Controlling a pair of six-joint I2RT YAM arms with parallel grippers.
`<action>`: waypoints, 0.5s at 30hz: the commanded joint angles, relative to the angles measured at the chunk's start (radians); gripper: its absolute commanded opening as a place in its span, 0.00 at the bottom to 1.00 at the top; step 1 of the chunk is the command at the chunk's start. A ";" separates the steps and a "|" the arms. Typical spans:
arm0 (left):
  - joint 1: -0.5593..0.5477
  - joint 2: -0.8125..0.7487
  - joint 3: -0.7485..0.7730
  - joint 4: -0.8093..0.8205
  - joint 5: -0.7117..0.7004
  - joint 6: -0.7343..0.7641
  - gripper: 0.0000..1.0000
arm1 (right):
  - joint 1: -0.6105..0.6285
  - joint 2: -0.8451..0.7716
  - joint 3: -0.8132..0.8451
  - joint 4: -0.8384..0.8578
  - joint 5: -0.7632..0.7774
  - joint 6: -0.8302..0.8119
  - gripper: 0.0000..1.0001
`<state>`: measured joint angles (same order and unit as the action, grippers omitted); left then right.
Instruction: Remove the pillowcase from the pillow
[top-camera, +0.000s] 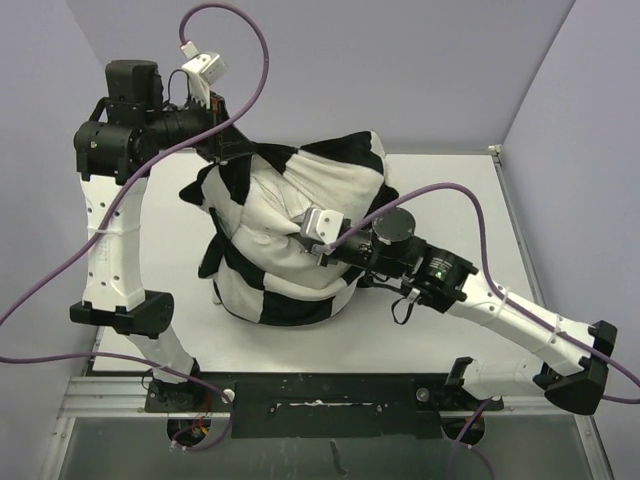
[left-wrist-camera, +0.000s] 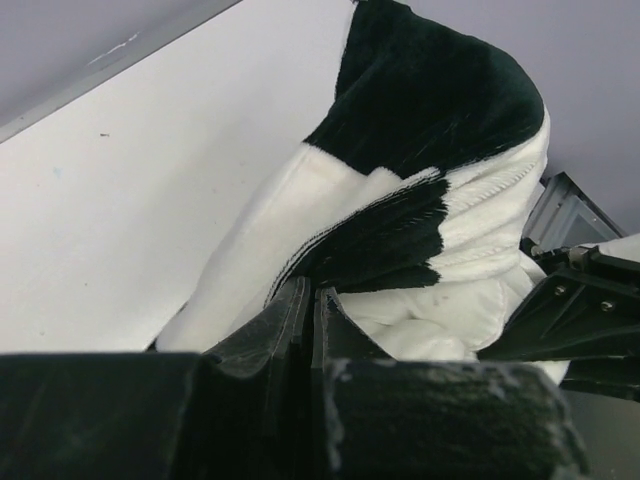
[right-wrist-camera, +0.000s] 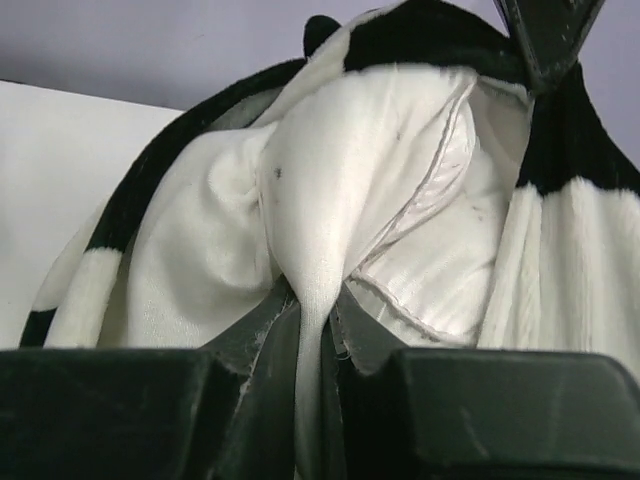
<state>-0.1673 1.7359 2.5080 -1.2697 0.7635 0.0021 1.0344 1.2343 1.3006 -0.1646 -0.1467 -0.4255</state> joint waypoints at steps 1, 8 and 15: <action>0.109 0.005 -0.007 0.290 -0.231 0.103 0.00 | -0.002 -0.134 -0.113 -0.127 -0.029 0.136 0.00; 0.123 0.011 -0.018 0.301 -0.237 0.114 0.00 | -0.007 -0.246 -0.178 -0.095 -0.032 0.186 0.00; 0.090 -0.025 -0.217 0.373 -0.253 0.095 0.00 | -0.005 -0.280 -0.186 0.047 -0.147 0.278 0.00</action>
<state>-0.1192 1.7267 2.3978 -1.1568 0.7483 0.0418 1.0260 1.0058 1.1278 -0.1131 -0.1825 -0.2771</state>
